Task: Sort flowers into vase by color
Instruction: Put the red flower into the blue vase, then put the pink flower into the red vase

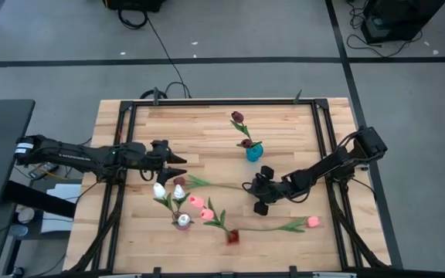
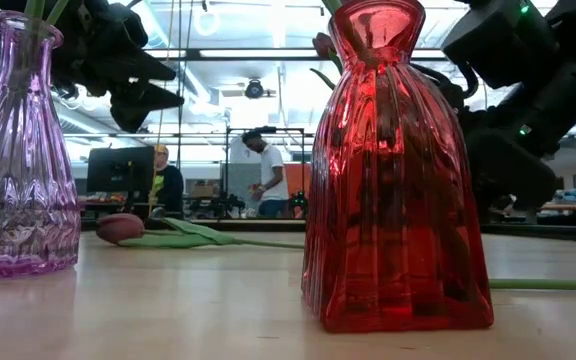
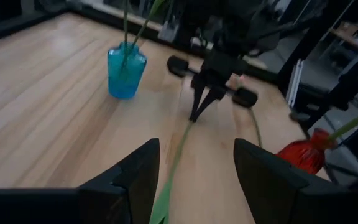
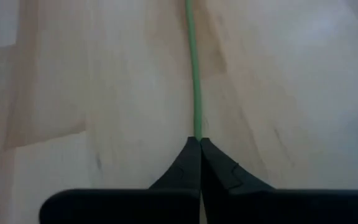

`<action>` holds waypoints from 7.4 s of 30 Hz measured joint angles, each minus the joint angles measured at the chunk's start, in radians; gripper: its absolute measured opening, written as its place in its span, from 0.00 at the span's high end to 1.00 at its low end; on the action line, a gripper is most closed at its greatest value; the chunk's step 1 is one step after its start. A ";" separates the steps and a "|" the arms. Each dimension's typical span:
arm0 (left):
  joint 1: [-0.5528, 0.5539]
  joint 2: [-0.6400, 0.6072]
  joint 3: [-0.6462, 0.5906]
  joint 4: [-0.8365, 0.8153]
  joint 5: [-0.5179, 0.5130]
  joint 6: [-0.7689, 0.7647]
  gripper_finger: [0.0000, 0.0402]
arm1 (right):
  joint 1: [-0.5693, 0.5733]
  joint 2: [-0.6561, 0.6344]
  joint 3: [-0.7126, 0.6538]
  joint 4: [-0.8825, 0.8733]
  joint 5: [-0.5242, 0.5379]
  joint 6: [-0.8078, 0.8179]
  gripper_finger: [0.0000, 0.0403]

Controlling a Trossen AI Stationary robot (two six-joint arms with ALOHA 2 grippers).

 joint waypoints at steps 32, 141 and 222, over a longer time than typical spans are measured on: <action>0.003 0.231 -0.039 0.533 -0.075 0.035 0.47 | 0.124 -0.029 -0.002 0.806 0.501 -0.425 1.00; 0.296 0.841 0.671 0.381 0.171 0.320 0.96 | 0.111 -0.443 -0.098 -0.148 0.299 0.201 0.62; 0.127 0.707 0.823 -0.335 0.079 0.547 0.53 | 0.095 -0.442 -0.097 -0.099 0.060 0.160 0.62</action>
